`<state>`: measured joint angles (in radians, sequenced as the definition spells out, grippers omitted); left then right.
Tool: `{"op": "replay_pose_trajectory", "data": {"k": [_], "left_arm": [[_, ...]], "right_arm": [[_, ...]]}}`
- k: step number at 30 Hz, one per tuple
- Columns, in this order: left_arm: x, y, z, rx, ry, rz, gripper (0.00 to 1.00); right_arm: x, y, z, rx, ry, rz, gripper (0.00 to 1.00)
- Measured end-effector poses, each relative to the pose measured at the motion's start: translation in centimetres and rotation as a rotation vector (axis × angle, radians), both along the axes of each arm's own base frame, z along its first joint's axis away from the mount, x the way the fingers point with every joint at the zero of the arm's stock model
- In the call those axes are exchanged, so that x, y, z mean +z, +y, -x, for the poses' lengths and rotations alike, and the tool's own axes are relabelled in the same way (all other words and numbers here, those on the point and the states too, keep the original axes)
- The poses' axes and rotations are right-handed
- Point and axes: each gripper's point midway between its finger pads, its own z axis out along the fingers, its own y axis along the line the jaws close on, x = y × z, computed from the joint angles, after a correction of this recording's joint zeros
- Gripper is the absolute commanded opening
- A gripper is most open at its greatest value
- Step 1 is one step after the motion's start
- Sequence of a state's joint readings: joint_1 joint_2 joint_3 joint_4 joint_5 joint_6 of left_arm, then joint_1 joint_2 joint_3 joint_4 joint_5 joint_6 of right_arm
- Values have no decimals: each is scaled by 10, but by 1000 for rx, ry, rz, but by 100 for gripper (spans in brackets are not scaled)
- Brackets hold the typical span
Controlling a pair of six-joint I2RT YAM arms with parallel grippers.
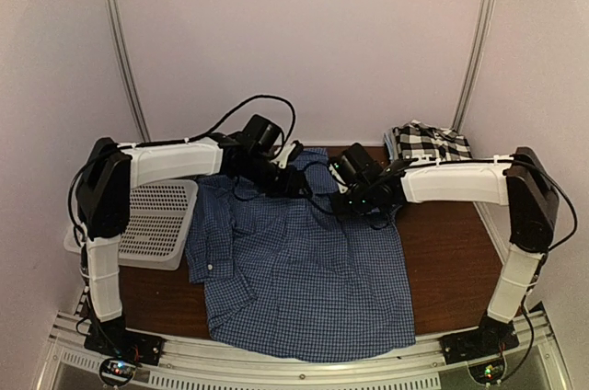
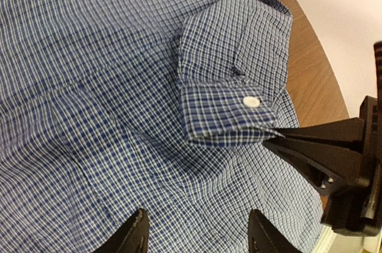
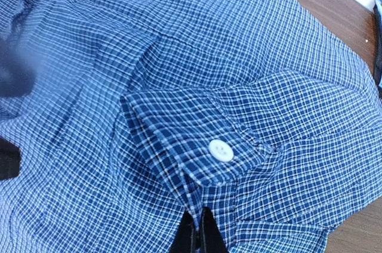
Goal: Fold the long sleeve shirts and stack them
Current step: Pick up the sleeve from the center of the board, then pass from the right arm to the left
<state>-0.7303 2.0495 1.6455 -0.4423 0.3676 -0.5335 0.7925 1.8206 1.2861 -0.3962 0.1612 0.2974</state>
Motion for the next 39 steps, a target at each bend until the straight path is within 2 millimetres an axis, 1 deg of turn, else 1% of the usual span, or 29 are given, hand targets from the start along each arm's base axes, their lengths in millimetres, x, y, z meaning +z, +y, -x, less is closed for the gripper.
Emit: {"op": "replay_pose_trajectory", "data": {"k": [6,11,14,18,20,22,24,26,28,30,32,35,39], "left_arm": [[34,2,-23,-66,-164,19,58],[56,7,-31,-129,-299,12,60],[78,10,-33,-155,-380,25,61],[109,16,-37,-131,-425,79,61],[117,24,-42,-90,-396,116,60],[121,33,-45,-62,-351,170,61],[118,41,-43,-54,-314,197,63],[112,50,-38,-60,-285,207,63],[110,51,-29,-90,-277,216,63],[114,50,-19,-137,-302,223,63],[120,49,-13,-174,-342,224,63],[128,48,-8,-228,-408,222,65],[127,48,0,-299,-492,193,70]], "right_arm": [[30,9,5,58,-20,-58,0],[48,13,11,100,-25,-97,1],[63,14,15,118,-39,-123,1],[82,16,16,116,-50,-162,3],[90,21,16,126,-54,-193,4],[95,27,17,146,-53,-221,4],[98,31,19,166,-47,-236,3],[106,40,19,201,-48,-257,2],[112,48,19,243,-51,-276,2],[116,55,22,288,-50,-288,2],[117,58,26,325,-47,-288,2],[115,61,31,374,-41,-278,1],[113,61,37,425,-31,-263,1]]}}
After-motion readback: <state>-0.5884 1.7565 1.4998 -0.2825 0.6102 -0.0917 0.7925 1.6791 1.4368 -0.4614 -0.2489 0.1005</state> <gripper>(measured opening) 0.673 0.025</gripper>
